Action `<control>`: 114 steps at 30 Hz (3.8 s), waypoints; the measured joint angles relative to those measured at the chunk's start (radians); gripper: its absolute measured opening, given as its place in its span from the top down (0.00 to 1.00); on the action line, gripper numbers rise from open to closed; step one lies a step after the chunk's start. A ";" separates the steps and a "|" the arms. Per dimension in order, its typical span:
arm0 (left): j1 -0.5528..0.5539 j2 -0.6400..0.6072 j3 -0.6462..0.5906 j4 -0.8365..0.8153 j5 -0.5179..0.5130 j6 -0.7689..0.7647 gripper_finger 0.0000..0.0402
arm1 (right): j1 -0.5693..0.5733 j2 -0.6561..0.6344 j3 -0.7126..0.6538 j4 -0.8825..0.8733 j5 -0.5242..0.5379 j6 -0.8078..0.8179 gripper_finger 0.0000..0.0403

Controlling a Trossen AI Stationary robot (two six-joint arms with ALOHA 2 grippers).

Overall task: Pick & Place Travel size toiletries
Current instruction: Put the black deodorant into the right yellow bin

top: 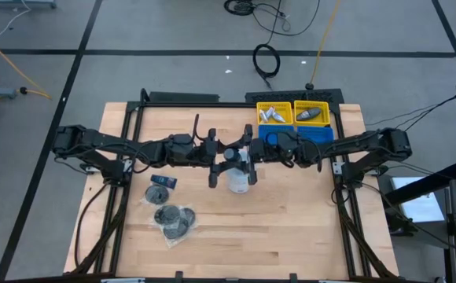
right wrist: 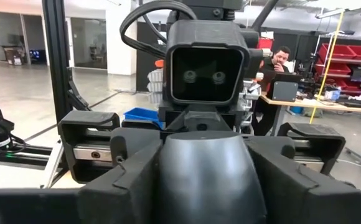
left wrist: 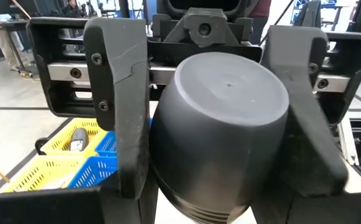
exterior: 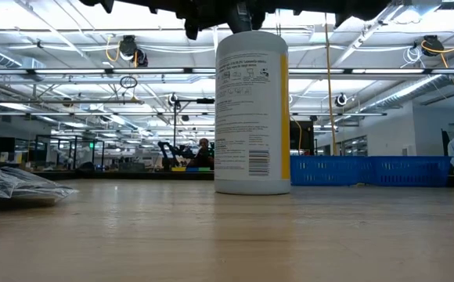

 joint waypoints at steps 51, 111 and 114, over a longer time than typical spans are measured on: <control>-0.147 -0.166 0.002 -0.248 -0.052 -0.069 0.30 | -0.009 -0.418 -0.003 -0.896 0.567 -0.069 0.54; -0.307 -0.164 0.001 -0.578 -0.179 -0.275 0.40 | -0.922 -0.106 -0.611 0.171 0.685 -0.325 0.54; -0.306 -0.164 0.001 -0.578 -0.179 -0.275 0.40 | -0.922 -0.107 -0.597 0.140 0.681 -0.321 0.54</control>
